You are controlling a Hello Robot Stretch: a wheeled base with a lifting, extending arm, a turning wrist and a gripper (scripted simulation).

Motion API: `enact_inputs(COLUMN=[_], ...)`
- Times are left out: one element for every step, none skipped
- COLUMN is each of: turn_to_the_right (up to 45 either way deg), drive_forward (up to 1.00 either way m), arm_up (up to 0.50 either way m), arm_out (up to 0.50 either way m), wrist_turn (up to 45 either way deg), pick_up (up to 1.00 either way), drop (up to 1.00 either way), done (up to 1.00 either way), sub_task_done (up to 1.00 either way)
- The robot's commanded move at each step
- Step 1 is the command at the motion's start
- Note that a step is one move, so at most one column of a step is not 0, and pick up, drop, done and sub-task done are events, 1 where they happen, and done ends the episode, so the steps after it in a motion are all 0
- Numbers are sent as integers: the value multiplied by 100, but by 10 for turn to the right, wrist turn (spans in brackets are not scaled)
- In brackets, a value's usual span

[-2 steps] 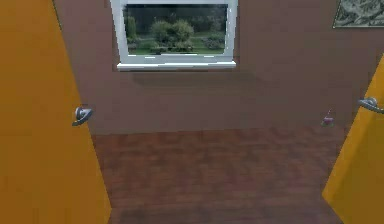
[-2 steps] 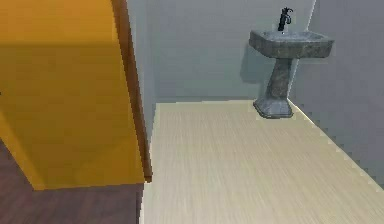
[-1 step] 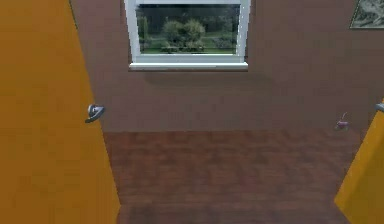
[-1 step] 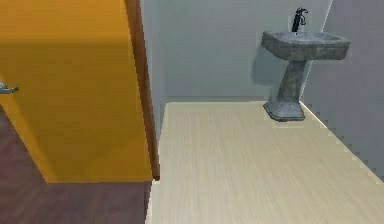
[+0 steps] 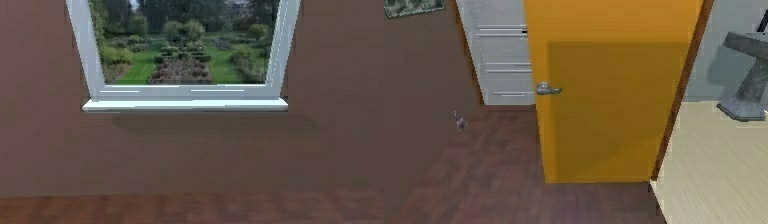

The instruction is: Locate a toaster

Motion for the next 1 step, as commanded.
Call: enact_inputs(turn_to_the_right=[0], drive_forward=[45], arm_up=[0], arm_out=[0], wrist_turn=[0], pick_up=[0], drop=[0], done=[0], sub_task_done=[0])
